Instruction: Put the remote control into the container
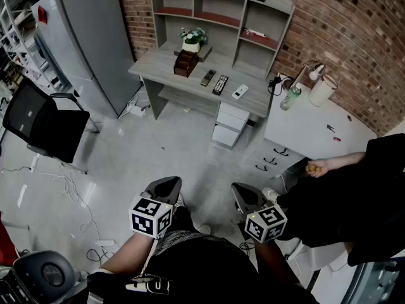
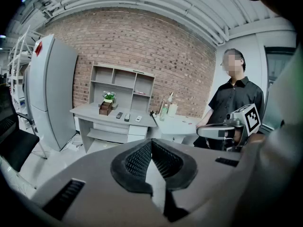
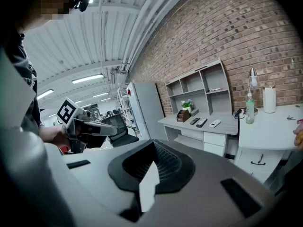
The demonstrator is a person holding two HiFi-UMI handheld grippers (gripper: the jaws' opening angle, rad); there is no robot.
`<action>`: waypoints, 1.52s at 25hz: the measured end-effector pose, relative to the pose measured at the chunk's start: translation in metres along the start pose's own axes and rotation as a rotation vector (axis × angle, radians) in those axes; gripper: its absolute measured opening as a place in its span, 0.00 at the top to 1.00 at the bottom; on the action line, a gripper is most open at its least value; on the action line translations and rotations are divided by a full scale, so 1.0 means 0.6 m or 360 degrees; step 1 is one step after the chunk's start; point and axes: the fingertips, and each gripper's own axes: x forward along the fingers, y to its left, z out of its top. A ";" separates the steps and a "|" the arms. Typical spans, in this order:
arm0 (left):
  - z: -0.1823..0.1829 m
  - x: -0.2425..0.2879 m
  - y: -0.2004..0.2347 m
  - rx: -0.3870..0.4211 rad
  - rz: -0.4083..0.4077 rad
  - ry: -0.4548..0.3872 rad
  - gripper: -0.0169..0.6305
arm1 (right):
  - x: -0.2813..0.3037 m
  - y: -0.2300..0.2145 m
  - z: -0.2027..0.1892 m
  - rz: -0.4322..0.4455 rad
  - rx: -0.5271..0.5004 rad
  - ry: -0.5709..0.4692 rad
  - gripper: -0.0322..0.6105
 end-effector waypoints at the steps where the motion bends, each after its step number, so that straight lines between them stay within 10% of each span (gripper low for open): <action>1: -0.002 0.000 -0.003 0.0003 -0.0007 0.0002 0.96 | 0.000 0.001 -0.002 -0.0001 -0.0004 0.0004 0.94; 38: -0.005 0.013 0.024 -0.0012 -0.0088 0.0096 0.96 | 0.058 0.027 -0.005 0.0029 0.0043 0.0034 0.94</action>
